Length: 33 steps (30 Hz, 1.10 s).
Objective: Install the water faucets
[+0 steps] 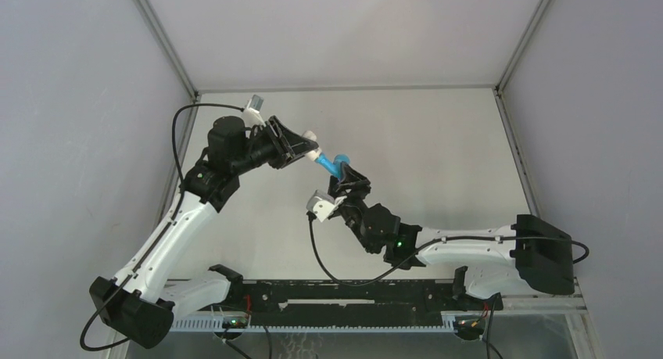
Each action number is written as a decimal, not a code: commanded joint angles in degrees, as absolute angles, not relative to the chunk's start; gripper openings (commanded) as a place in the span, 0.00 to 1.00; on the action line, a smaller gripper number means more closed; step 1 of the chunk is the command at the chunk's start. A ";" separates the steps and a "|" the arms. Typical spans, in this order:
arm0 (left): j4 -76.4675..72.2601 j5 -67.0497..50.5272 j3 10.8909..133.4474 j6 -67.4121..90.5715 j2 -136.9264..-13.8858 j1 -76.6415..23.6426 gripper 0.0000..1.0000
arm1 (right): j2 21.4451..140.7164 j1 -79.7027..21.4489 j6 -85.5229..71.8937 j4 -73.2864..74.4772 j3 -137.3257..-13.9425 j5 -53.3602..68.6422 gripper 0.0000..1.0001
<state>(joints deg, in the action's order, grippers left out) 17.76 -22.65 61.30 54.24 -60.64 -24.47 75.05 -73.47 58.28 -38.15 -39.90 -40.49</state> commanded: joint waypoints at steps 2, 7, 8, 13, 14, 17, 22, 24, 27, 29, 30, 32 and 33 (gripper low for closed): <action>14.90 -24.20 66.02 55.39 -59.54 -24.54 0.00 | 75.09 -71.81 57.28 -45.43 -40.93 -40.89 0.45; 14.04 -24.80 65.80 54.97 -59.24 -24.52 0.00 | 72.01 -70.58 46.47 -36.04 -43.36 -37.24 0.11; 13.54 -25.01 65.64 54.94 -59.18 -24.57 0.00 | 71.13 -70.00 42.61 -32.42 -44.40 -35.43 0.03; 10.62 -25.93 64.25 55.52 -58.52 -24.55 0.00 | 64.19 -64.61 23.41 -19.18 -46.54 -21.92 0.00; 10.17 -26.07 63.98 55.62 -58.41 -24.55 0.00 | 62.62 -62.99 19.80 -17.65 -46.62 -18.88 0.00; 8.08 -26.48 63.20 55.76 -57.95 -24.53 0.00 | 58.61 -57.00 7.55 -13.20 -47.43 -3.86 0.00; 2.50 -28.19 61.60 54.89 -57.17 -24.52 0.00 | 57.14 -43.40 -13.61 -15.12 -47.91 27.41 0.00; -2.48 -30.22 60.32 54.54 -56.82 -24.57 0.00 | 58.97 -38.97 -26.94 -20.61 -47.90 39.45 0.00; -6.92 -32.50 58.98 53.06 -56.15 -24.61 0.00 | 63.64 -33.47 -47.64 -32.73 -47.96 52.02 0.00; -8.32 -33.37 58.39 51.56 -55.59 -24.61 0.00 | 68.29 -30.81 -63.96 -43.26 -48.77 60.25 0.00; -9.55 -33.83 57.96 51.32 -55.31 -24.61 0.00 | 71.17 -30.10 -71.30 -48.24 -49.61 62.81 0.00; -11.85 -34.24 56.64 50.87 -54.51 -24.61 0.00 | 76.15 -29.58 -85.27 -55.85 -51.09 66.01 0.00; -12.57 -34.04 56.18 50.74 -54.13 -24.61 0.00 | 78.15 -29.57 -90.60 -60.80 -50.96 66.31 0.00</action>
